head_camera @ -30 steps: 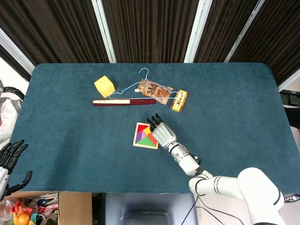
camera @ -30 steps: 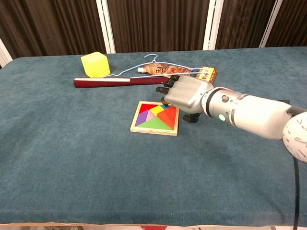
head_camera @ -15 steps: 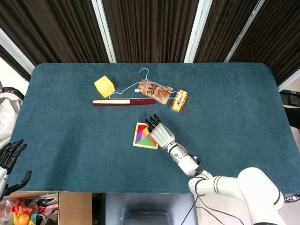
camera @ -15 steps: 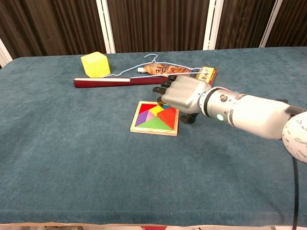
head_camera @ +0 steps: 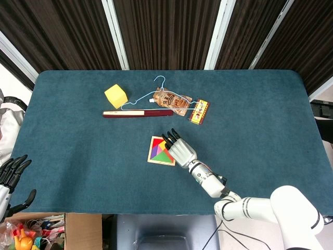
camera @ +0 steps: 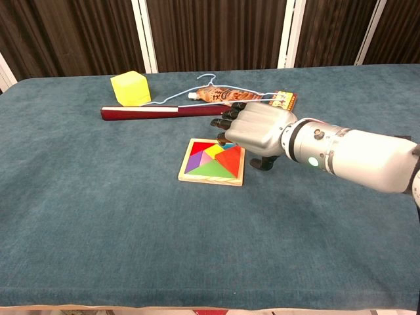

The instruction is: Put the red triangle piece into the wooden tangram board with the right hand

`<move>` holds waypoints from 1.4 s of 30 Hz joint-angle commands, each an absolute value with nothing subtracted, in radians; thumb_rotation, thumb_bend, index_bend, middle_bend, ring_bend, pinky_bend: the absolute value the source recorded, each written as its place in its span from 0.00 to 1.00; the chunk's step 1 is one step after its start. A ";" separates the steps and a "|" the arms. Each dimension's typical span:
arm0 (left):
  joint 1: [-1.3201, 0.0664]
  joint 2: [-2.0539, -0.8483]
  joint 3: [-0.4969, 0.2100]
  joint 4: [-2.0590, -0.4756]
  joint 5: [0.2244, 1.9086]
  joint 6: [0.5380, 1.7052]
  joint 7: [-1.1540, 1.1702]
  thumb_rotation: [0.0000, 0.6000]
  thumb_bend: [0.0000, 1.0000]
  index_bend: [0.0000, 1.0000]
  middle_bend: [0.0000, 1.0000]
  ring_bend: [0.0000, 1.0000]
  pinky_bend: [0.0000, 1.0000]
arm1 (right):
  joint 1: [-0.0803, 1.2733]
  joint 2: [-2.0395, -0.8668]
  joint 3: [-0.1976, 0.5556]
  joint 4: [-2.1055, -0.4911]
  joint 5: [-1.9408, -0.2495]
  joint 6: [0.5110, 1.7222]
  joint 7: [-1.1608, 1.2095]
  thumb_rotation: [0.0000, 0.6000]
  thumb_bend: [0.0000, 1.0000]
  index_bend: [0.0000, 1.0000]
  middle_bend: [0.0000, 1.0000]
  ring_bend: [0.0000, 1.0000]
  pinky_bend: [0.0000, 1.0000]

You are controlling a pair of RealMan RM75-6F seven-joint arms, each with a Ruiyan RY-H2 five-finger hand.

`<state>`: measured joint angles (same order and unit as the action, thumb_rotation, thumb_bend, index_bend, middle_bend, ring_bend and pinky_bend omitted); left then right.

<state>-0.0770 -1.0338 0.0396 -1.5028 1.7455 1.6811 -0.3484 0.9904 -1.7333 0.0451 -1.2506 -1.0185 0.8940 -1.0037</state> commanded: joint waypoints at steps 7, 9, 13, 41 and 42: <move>-0.075 -1.033 0.041 -1.502 1.748 1.685 -0.350 1.00 0.44 0.00 0.00 0.00 0.02 | 0.996 -1.762 0.051 -1.226 -1.014 0.877 -0.998 1.00 0.53 0.31 0.00 0.00 0.00; -0.074 -1.032 0.041 -1.503 1.748 1.686 -0.350 1.00 0.44 0.00 0.00 0.00 0.02 | 0.997 -1.765 0.052 -1.223 -1.014 0.874 -0.998 1.00 0.53 0.31 0.00 0.00 0.00; -0.073 -1.032 0.042 -1.502 1.746 1.686 -0.351 1.00 0.44 0.00 0.00 0.00 0.02 | 0.999 -1.771 0.053 -1.216 -1.012 0.870 -1.000 1.00 0.53 0.31 0.00 0.00 0.00; -0.066 -1.031 0.042 -1.501 1.750 1.702 -0.356 1.00 0.44 0.00 0.00 0.00 0.02 | 0.840 -1.584 -0.004 -1.460 -1.192 1.100 -0.824 1.00 0.52 0.09 0.00 0.00 0.00; -0.065 -1.031 0.042 -1.501 1.748 1.703 -0.356 1.00 0.44 0.00 0.00 0.00 0.02 | 0.807 -1.552 -0.018 -1.498 -1.208 1.146 -0.808 1.00 0.49 0.04 0.00 0.00 0.00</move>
<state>-0.0658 -1.0312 0.0417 -1.5009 1.7487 1.7022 -0.3556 0.8929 -1.6386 0.0218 -1.3949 -1.1455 1.0336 -0.8650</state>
